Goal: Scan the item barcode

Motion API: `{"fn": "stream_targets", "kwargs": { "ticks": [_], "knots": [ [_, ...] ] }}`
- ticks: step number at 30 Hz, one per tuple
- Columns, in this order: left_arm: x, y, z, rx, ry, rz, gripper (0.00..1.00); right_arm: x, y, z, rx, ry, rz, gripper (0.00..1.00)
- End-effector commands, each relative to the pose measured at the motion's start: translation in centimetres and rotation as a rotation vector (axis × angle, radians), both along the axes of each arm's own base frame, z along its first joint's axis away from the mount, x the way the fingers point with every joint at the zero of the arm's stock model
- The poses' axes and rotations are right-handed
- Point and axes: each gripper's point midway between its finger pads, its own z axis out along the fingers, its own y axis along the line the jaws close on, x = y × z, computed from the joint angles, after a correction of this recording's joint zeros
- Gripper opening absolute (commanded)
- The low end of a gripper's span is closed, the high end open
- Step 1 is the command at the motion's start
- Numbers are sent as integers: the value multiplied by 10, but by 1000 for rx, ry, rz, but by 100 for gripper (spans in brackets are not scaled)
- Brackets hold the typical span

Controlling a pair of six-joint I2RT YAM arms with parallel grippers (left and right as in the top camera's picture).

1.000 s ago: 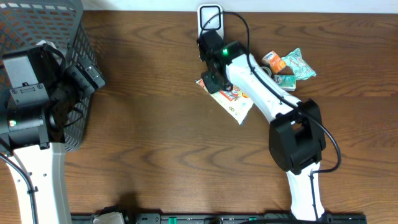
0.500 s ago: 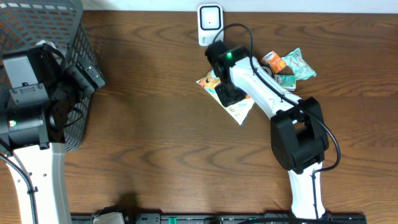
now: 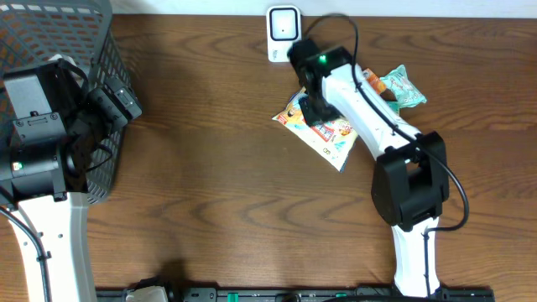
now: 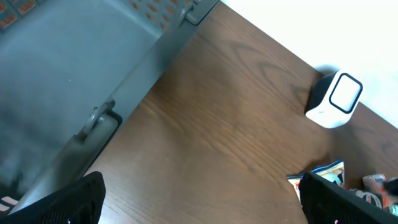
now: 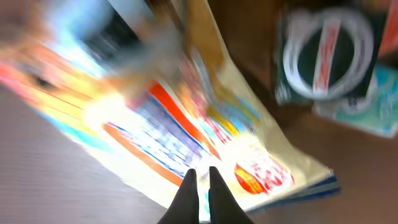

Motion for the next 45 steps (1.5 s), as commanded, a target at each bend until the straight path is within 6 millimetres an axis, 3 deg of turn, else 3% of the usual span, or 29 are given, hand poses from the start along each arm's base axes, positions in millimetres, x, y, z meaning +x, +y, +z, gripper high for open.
{"fn": "stream_targets", "kwargs": {
  "ticks": [1,5,10,13,16,21,24,26,30,36,39,43,45],
  "knots": [
    [-1,3,0,15,4,2,98,9,22,10,123,-33,-5,2],
    [-1,3,0,15,4,2,98,12,26,-3,134,-48,-1,1],
    [-1,3,0,15,5,2,98,13,44,-37,177,-78,27,1],
    [-1,3,0,15,4,2,98,5,75,-52,328,-54,59,2],
    [-1,3,0,15,4,2,98,-7,122,-45,499,-23,135,1],
    [-1,3,0,15,4,2,98,-14,144,-16,503,-23,197,1],
    [-1,3,0,15,4,2,98,-5,120,8,387,-48,162,1],
    [-1,3,0,15,4,2,98,2,76,21,200,-76,100,1],
    [-1,3,0,15,4,2,98,-11,26,19,1,-17,53,1],
    [-1,3,0,15,4,2,98,-45,-27,-13,-146,154,4,2],
    [-1,3,0,15,5,2,98,-57,-49,-40,-170,210,-30,2],
    [-1,3,0,15,4,2,98,-67,-68,-68,-178,240,-74,1],
    [-1,3,0,15,4,2,98,-71,-70,-67,-156,253,-132,1]
  ]
}}
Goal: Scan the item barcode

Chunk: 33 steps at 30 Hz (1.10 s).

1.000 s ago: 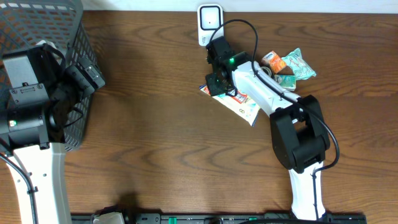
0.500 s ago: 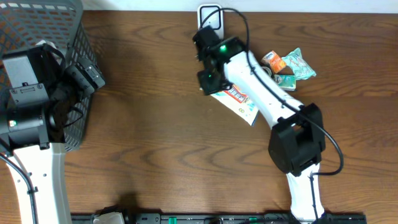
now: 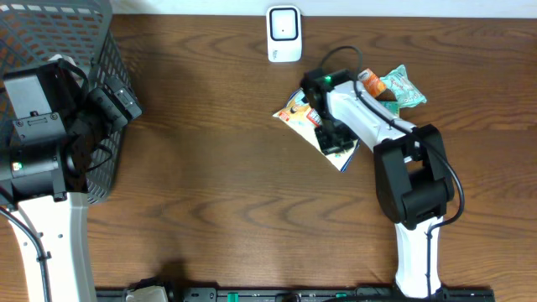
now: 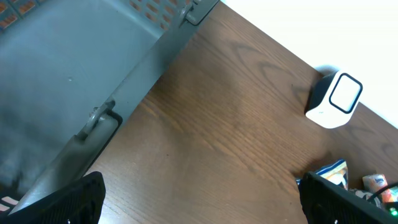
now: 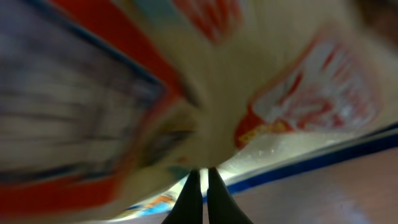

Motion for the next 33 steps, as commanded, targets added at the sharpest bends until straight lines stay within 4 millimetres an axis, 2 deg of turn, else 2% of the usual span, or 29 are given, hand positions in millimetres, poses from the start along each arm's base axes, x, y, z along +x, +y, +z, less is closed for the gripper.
{"fn": "stream_targets", "kwargs": {
  "ticks": [1,4,7,10,14,16,18,20,22,23,25,26,27,30,31,33],
  "knots": [
    [-1,3,0,15,5,2,98,-1,-5,5,19,-9,-82,1],
    [-1,3,0,15,5,2,98,12,0,30,54,-52,-84,1],
    [-1,3,0,15,5,2,98,48,16,91,134,-206,-59,2],
    [-1,3,0,15,5,2,98,67,36,104,206,-288,-46,8],
    [-1,3,0,15,5,2,98,73,53,96,282,-301,-39,6],
    [-1,3,0,15,5,2,98,78,70,79,346,-322,-25,4],
    [-1,3,0,15,5,2,97,77,88,59,403,-326,-3,8],
    [-1,3,0,15,5,2,98,72,99,42,450,-316,2,9],
    [-1,3,0,15,5,2,98,68,109,33,492,-307,0,7],
    [-1,3,0,15,5,2,98,63,124,28,562,-286,14,6],
    [-1,3,0,15,5,2,98,49,155,31,712,-227,59,6],
    [-1,3,0,15,5,2,98,38,179,38,811,-186,121,6],
    [-1,3,0,15,5,2,98,32,190,42,851,-171,151,6],
    [-1,3,0,15,5,2,97,20,209,48,880,-151,196,7],
    [-1,3,0,15,5,2,98,14,216,51,880,-143,223,4],
    [-1,3,0,15,5,2,98,14,217,59,846,-160,257,1]
  ]
}}
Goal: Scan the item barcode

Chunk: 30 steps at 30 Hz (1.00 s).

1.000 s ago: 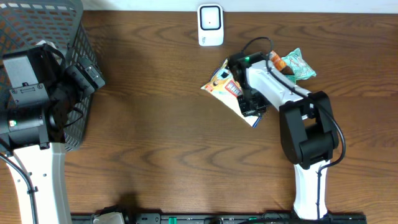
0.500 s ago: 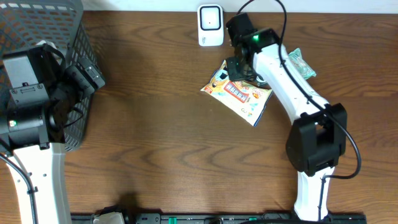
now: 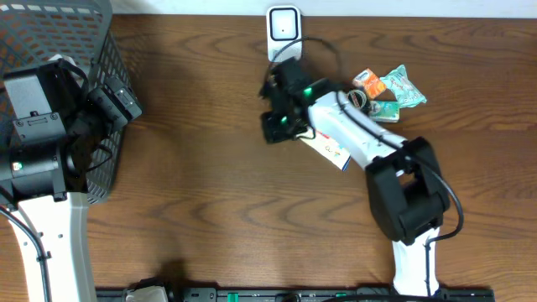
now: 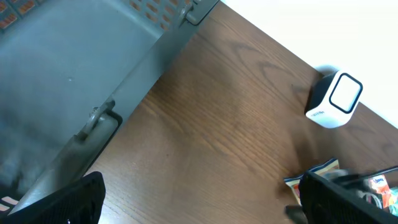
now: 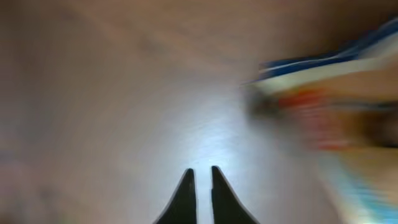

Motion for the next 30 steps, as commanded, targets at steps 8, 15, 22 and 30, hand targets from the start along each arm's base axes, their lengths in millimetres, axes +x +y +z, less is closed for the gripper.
{"fn": "stream_targets", "kwargs": {
  "ticks": [8,15,22,30],
  "knots": [
    [-1,3,0,15,4,2,98,71,-83,55,-439,-328,-270,1],
    [-1,3,0,15,4,2,98,72,-127,14,-559,-263,-317,1],
    [-1,3,0,15,4,2,98,69,-121,-13,-498,-226,-332,2],
    [-1,3,0,15,4,2,98,51,-62,-28,-255,-137,-170,1]
  ]
}}
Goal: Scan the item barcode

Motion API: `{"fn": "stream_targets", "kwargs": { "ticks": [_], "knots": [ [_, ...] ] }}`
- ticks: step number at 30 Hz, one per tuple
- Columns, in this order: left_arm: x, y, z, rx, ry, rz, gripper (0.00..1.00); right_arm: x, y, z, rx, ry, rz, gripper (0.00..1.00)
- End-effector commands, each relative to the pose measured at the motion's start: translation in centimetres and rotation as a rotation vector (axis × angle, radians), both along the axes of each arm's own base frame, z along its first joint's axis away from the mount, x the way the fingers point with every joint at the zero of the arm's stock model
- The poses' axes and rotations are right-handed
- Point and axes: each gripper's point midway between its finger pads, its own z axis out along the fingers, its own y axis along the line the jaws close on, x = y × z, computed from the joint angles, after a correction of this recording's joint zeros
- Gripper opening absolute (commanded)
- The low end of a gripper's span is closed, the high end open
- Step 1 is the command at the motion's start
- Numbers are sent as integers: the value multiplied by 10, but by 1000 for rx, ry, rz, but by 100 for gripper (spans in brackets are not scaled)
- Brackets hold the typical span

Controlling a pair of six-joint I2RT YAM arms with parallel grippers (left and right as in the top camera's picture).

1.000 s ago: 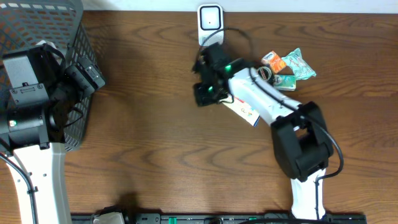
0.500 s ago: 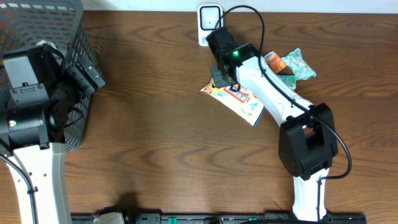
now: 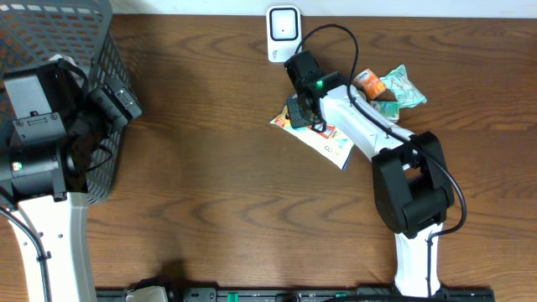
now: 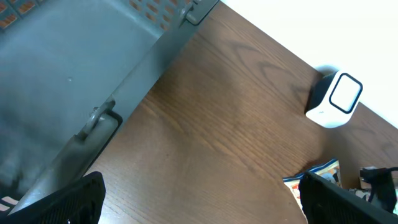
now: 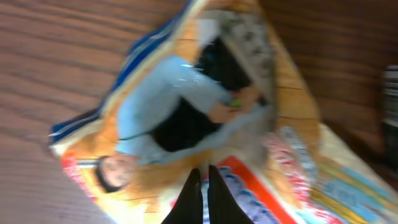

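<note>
A flat, colourful snack bag [image 3: 329,139] lies on the wooden table, below the white barcode scanner [image 3: 284,33] at the back edge. My right gripper [image 3: 299,110] hangs over the bag's left end. In the right wrist view its fingers [image 5: 200,194] are shut side by side above the printed face of the bag [image 5: 186,112], with nothing between them. My left gripper [image 4: 199,208] is open at the far left near the basket, its fingers [image 4: 71,199] wide apart over bare wood. The scanner [image 4: 334,99] also shows in that view.
A grey wire basket [image 3: 80,50] fills the back left corner beside the left arm. Several small packets [image 3: 388,87] lie to the right of the scanner, behind the right arm. The table's back edge [image 3: 185,15] runs just behind the scanner.
My right gripper was over bare wood just left of the bag; now it is a little to the right and farther back, over the bag's left end. The left arm has not moved.
My shut right gripper was over the bag's middle, then lower over its front right part, then over bare wood left of it, and now over its left end. The bag stays in about the same place. The left arm stayed still, open.
</note>
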Motion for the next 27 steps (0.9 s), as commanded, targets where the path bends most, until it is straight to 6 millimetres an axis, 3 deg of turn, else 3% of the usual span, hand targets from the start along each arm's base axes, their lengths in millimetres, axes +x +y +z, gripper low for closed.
{"fn": "stream_targets", "kwargs": {
  "ticks": [1,5,9,13,15,17,19,22,27],
  "knots": [
    [-1,3,0,15,4,2,98,-19,45,-12,153,75,154,1],
    [-1,3,0,15,4,2,98,-43,92,-3,308,123,302,1],
    [-1,3,0,15,5,2,98,-51,103,2,283,115,328,1],
    [-1,3,0,15,4,2,98,-18,67,34,134,-12,168,1],
    [-1,3,0,15,5,2,98,3,34,52,22,-109,79,1],
    [-1,3,0,15,4,2,98,14,11,56,-52,-147,27,1],
    [-1,3,0,15,5,2,98,21,-12,49,-102,-145,-19,1],
    [-1,3,0,15,5,2,98,22,-29,32,-121,-106,-48,1],
    [-1,3,0,15,4,2,98,19,-30,0,-91,-22,-38,1]
  ]
}}
